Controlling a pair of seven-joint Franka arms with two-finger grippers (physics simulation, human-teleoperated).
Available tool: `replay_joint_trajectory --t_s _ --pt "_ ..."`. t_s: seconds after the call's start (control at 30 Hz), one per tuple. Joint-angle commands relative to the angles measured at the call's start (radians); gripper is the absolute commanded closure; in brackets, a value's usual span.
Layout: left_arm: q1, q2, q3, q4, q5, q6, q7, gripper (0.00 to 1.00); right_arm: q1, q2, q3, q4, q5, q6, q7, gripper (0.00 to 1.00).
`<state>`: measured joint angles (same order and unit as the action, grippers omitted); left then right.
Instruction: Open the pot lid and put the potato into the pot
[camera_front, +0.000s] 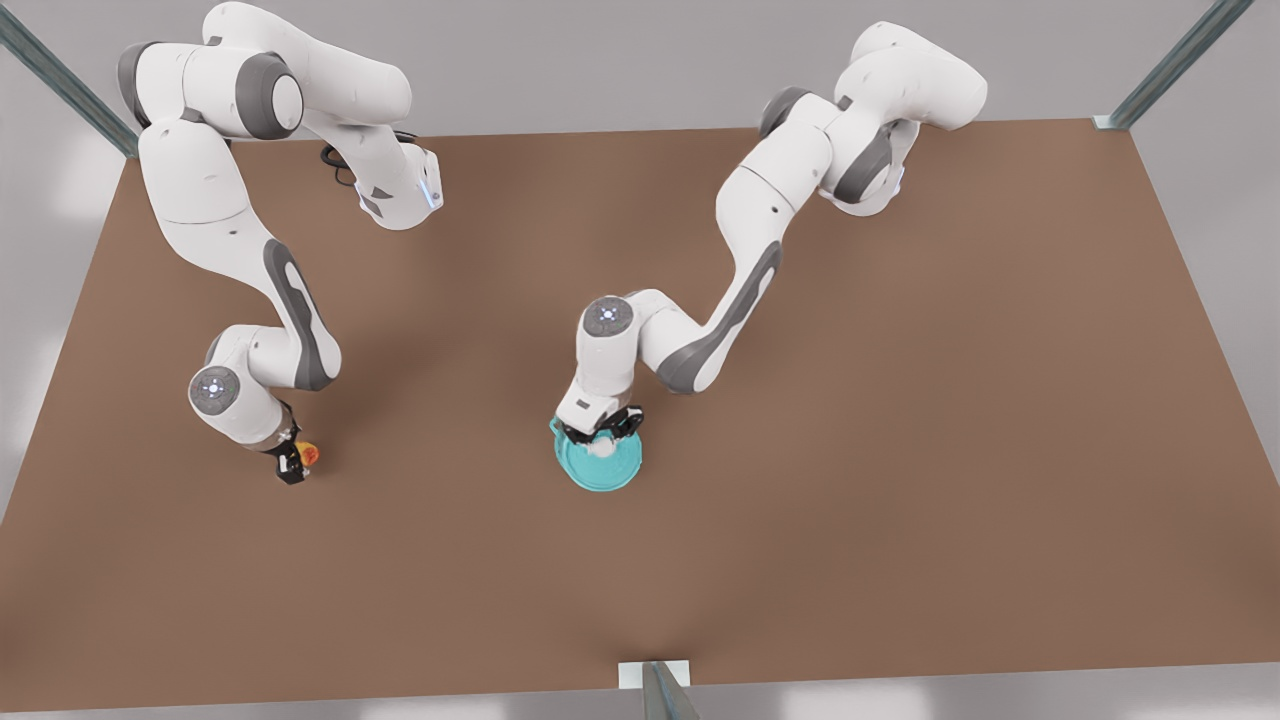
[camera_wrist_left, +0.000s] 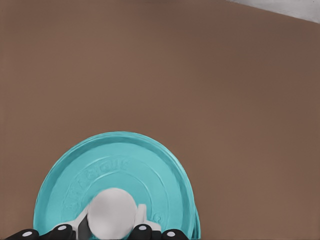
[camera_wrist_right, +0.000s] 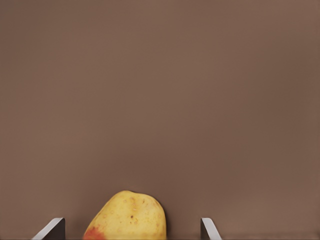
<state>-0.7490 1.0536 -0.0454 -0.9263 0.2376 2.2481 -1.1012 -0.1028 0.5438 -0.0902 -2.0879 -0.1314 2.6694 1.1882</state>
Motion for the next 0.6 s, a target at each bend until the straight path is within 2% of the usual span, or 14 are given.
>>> replay_joint_trajectory --t_s 0.0,0.07,0.13,0.2,0.23,0.27,0.33,0.37,0.57 --pt "0.079 -0.015 -0.004 0.001 -0.04 -0.012 0.099 0.62 0.003 -0.001 0.001 -0.001 -0.002 0.0 0.077 0.0" --pt "0.272 0.028 -0.01 0.001 -0.069 0.039 0.426 0.62 0.012 -0.001 0.001 -0.003 -0.002 0.0 0.093 0.0" --pt "0.318 0.103 0.002 0.001 -0.067 0.134 0.504 0.62 0.012 -0.001 0.001 -0.003 -0.002 0.001 0.093 0.01" --pt "0.333 0.131 0.002 0.0 -0.067 0.151 0.566 0.6 0.012 -0.002 0.001 -0.003 -0.002 0.0 0.096 0.08" --pt "0.336 0.128 0.002 0.0 -0.067 0.146 0.584 0.0 0.012 -0.001 0.001 -0.001 -0.002 0.0 0.103 0.1" --pt "0.344 0.094 0.002 0.003 -0.064 0.038 0.629 0.0 0.012 -0.001 0.003 -0.001 -0.002 0.0 0.106 0.13" --pt "0.362 -0.079 -0.002 0.007 -0.069 -0.267 0.805 0.0 0.015 -0.001 0.003 -0.001 -0.002 0.0 0.114 0.19" --pt "0.396 -0.162 -0.002 0.007 -0.07 -0.467 0.994 0.0 0.018 -0.002 0.001 -0.003 -0.002 0.0 0.126 0.26" --pt "0.464 -0.25 -0.004 0.007 -0.087 -0.642 1.1 0.0 0.02 -0.004 0.003 -0.001 -0.004 0.0 0.143 0.47"
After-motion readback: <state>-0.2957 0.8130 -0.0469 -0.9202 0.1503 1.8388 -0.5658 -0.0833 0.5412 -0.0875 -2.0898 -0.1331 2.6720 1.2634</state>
